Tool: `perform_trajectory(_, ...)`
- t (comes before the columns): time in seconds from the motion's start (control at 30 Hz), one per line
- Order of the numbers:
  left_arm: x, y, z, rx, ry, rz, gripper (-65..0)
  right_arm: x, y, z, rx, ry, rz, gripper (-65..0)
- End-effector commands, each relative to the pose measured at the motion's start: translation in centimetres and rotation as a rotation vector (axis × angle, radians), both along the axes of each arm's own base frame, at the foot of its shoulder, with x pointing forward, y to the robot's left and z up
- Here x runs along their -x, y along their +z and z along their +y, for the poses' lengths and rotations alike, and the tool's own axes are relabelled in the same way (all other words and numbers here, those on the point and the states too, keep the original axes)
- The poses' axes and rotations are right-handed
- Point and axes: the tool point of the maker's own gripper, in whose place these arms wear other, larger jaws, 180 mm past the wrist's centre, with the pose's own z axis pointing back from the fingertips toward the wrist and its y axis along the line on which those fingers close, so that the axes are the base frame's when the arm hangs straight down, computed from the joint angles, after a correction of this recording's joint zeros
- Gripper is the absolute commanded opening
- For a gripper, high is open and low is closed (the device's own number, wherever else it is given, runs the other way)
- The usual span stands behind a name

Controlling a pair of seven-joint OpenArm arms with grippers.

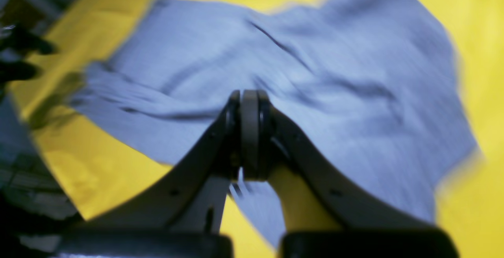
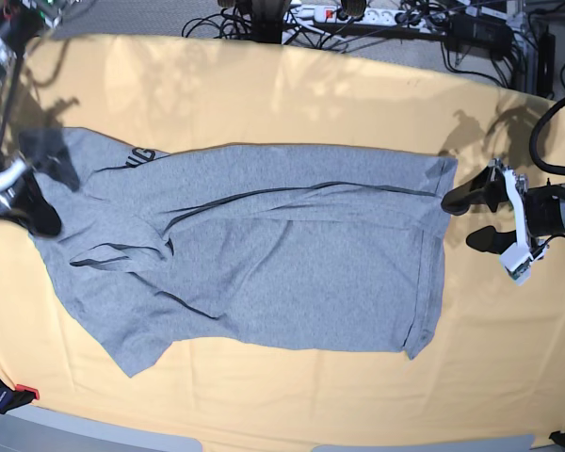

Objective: Layout the t-shirt on the table in an organized manner, then fold the t-shirt properly
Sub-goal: 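Pull the grasped edge outward with the right gripper to flatten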

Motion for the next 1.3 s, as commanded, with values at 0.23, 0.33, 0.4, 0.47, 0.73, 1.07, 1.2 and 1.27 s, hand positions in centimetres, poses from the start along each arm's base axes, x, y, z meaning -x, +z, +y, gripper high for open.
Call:
perform_trajectory(0.23,-0.7,1.8,0.2,0.011,-0.003,-0.051,-15.8,5.8,-2.8,-6.0,0.122,-0.192,0.156,-56.3)
perform_trajectory(0.33,-0.7,2.0,0.0,0.025,-0.005,-0.050,-15.8,7.2,-4.6,-7.3,0.172,-0.248,0.258,-27.9)
perform_trajectory(0.4,-0.7,2.0,0.0,0.025,-0.005,-0.050,-15.8,7.7,-5.2,-7.9,0.184,-0.288,0.290,-23.0)
perform_trajectory(0.47,-0.7,2.0,0.0,0.025,-0.005,-0.050,-15.8,7.8,-5.6,-8.3,0.178,-0.324,0.306,-23.0)
perform_trajectory(0.73,-0.7,2.0,0.0,0.026,-0.005,-0.050,-15.8,7.9,-8.9,-8.3,0.037,-0.383,0.352,-23.0)
perform_trajectory(1.07,-0.6,1.8,0.1,0.017,-0.007,-0.043,-15.8,6.6,-11.8,-7.9,-0.160,-0.390,0.356,-23.0)
perform_trajectory(1.2,-0.5,1.9,0.0,0.024,-0.008,-0.043,-15.8,6.5,-11.6,-7.7,-0.154,-0.363,0.330,-26.2)
perform_trajectory(1.27,-0.5,2.0,-0.1,0.030,-0.010,-0.041,-15.8,6.4,-11.5,-7.7,-0.152,-0.363,0.321,-35.5)
